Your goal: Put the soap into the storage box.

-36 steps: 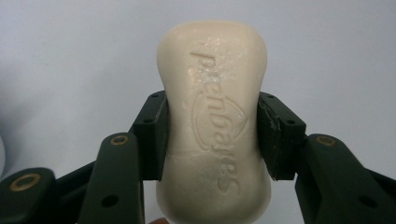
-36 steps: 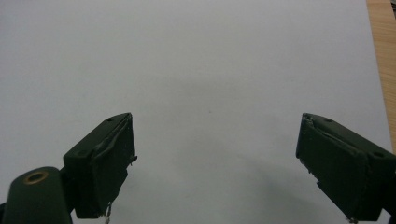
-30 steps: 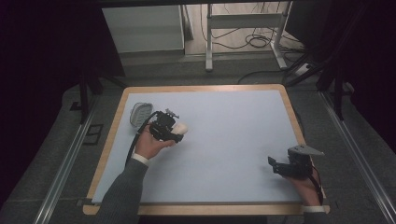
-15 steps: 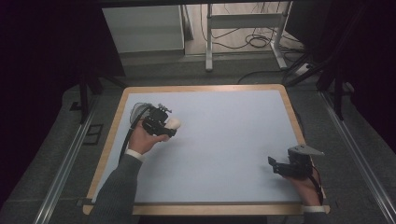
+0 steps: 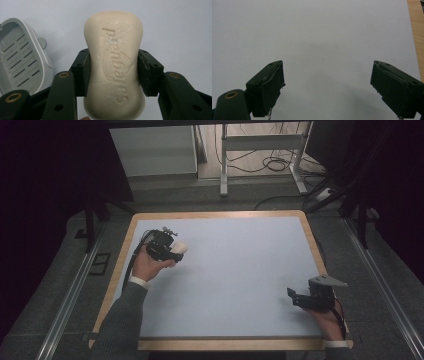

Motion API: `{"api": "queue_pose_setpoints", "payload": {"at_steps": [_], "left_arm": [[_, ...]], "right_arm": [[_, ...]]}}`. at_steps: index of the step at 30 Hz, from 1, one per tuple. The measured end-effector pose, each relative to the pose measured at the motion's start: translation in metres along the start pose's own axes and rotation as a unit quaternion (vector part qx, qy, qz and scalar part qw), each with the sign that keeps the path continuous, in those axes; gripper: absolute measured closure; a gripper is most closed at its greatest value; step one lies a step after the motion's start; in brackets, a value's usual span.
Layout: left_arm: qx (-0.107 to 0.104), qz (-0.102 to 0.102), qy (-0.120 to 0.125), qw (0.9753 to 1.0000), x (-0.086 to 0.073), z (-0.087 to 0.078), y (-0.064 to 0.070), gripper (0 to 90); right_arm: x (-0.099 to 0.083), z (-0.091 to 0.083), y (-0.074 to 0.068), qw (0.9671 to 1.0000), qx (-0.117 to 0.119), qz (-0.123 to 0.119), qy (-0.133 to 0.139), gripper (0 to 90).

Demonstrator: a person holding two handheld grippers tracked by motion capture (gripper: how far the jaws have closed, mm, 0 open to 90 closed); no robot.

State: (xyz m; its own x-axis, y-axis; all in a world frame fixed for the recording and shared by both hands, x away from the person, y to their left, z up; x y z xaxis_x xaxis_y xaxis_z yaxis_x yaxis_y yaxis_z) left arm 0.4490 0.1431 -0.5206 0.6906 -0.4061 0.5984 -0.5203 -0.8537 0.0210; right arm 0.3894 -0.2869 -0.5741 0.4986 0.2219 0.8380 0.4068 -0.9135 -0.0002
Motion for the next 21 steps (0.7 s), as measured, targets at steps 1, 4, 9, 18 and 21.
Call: {"api": "queue_pose_setpoints", "payload": {"at_steps": [1, 4, 9, 18, 21], "left_arm": [[0.001, 0.000, 0.000, 1.0000, 0.000, -0.001, -0.001, 49.6], [0.001, -0.006, 0.001, 1.0000, 0.000, -0.001, -0.004, 49.6], [0.007, -0.012, -0.002, 0.9999, -0.001, -0.001, -0.012, 49.6], [0.015, -0.018, -0.001, 0.9997, 0.000, -0.004, -0.022, 49.6], [0.017, -0.021, -0.001, 0.9996, 0.001, -0.006, -0.026, 49.6]], "right_arm": [[0.000, 0.000, 0.000, 1.0000, 0.000, 0.000, 0.000, 11.6], [0.000, 0.000, 0.000, 1.0000, 0.000, 0.000, 0.000, 11.6], [0.000, 0.000, 0.000, 1.0000, 0.000, 0.001, 0.000, 11.6], [-0.001, 0.000, 0.001, 1.0000, 0.000, 0.001, -0.001, 11.6], [-0.001, 0.000, 0.001, 1.0000, 0.000, 0.001, -0.001, 11.6]]}}
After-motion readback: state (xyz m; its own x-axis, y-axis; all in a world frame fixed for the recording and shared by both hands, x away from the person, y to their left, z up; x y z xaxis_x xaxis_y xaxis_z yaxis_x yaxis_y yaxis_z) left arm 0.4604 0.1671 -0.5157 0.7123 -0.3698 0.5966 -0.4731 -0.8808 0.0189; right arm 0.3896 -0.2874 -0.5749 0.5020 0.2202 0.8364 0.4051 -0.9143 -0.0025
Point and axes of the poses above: each handheld gripper's, and its own axes: z roughly forward along the jaws, x roughly out of its top, y roughly to its right, the point moved 10 cm from there along z, roughly forward along the jaws, and after that the axes turned 4 degrees about y, right-handed, at the moved point
